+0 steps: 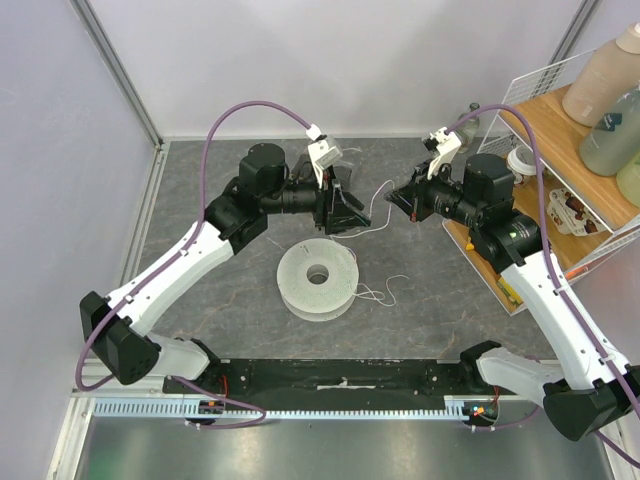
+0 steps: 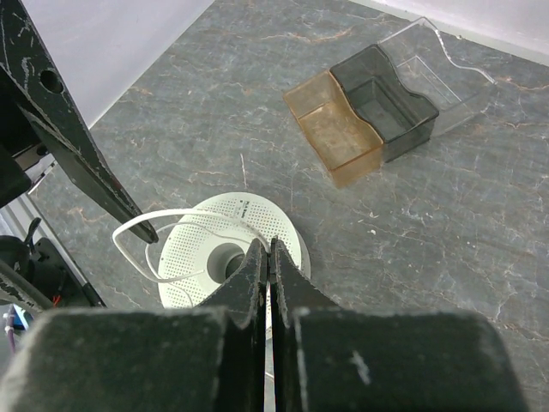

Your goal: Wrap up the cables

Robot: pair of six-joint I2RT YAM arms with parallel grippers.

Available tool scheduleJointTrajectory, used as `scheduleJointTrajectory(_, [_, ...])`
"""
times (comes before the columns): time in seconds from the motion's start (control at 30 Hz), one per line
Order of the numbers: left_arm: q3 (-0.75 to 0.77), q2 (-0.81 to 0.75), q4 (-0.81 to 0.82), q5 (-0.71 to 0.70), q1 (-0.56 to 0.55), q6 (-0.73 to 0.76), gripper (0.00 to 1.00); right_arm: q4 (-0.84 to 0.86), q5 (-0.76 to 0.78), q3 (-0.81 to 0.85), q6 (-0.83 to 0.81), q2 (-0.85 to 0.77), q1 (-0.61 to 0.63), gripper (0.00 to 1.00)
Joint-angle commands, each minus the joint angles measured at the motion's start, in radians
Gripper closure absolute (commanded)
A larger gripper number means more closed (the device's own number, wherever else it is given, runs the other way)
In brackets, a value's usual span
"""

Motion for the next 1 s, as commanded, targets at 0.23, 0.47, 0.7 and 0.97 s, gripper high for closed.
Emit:
scheduleJointTrajectory(0.23, [0.019,0.044,0.141,-0.030,-0.014,-0.068,0.57,0.042,-0.018,-0.017,0.022,-0.011,0.001,1.00])
scheduleJointTrajectory(0.47, [0.022,0.058,0.138,-0.042,-0.017,-0.072,0.68,0.046,-0.018,-0.013,0.017,-0.010,0.003,1.00])
scheduleJointTrajectory(0.7, [0.022,0.038,0.145,-0.047,-0.017,-0.069,0.98,0.045,-0.009,-0.032,0.016,-0.022,0.003,1.00])
scheduleJointTrajectory(0.97, [0.051,-0.036,0.128,-0.071,0.006,-0.014,0.98,0.031,-0.009,-0.103,-0.107,-0.054,0.003,1.00])
